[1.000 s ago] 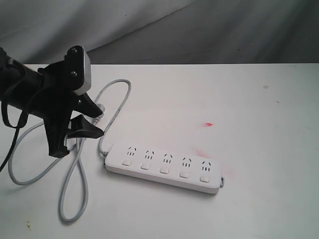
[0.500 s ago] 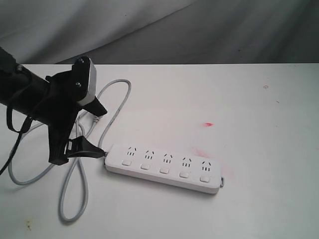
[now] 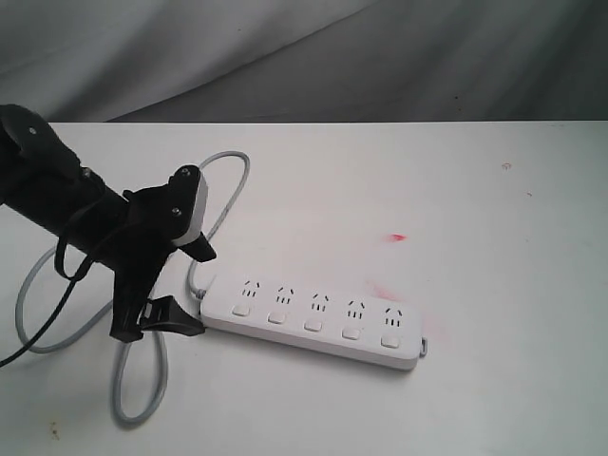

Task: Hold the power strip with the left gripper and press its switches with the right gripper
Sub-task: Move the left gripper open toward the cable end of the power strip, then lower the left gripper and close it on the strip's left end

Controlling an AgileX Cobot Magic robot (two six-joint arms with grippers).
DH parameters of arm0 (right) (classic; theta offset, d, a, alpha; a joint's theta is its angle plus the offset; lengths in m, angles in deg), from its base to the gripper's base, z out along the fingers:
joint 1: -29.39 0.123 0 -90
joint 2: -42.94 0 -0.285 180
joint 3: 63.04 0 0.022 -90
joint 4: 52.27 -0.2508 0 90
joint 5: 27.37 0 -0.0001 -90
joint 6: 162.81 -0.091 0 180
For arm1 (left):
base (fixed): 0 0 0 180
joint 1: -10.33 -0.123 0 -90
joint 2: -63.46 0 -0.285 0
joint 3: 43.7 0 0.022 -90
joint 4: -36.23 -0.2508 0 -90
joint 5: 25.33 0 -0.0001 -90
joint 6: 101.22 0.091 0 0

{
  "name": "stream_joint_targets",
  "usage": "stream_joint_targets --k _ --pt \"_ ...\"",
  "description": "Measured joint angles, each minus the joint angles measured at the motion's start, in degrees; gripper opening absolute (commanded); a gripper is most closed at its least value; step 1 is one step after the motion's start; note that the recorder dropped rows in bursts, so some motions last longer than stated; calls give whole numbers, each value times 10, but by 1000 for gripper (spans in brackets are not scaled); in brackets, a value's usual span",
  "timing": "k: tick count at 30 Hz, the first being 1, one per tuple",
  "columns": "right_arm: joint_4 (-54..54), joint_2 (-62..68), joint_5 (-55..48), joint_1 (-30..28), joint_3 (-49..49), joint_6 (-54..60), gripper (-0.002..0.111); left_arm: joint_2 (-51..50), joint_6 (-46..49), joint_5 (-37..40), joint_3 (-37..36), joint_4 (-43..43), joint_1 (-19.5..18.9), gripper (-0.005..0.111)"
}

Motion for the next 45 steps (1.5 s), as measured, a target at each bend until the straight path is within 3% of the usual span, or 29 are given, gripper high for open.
stream_joint_targets --k 6,45 --pt "0 0 0 0 0 0 0 -8 41 -32 0 41 0 94" --pt "0 0 0 0 0 0 0 -112 80 -65 0 138 0 94"
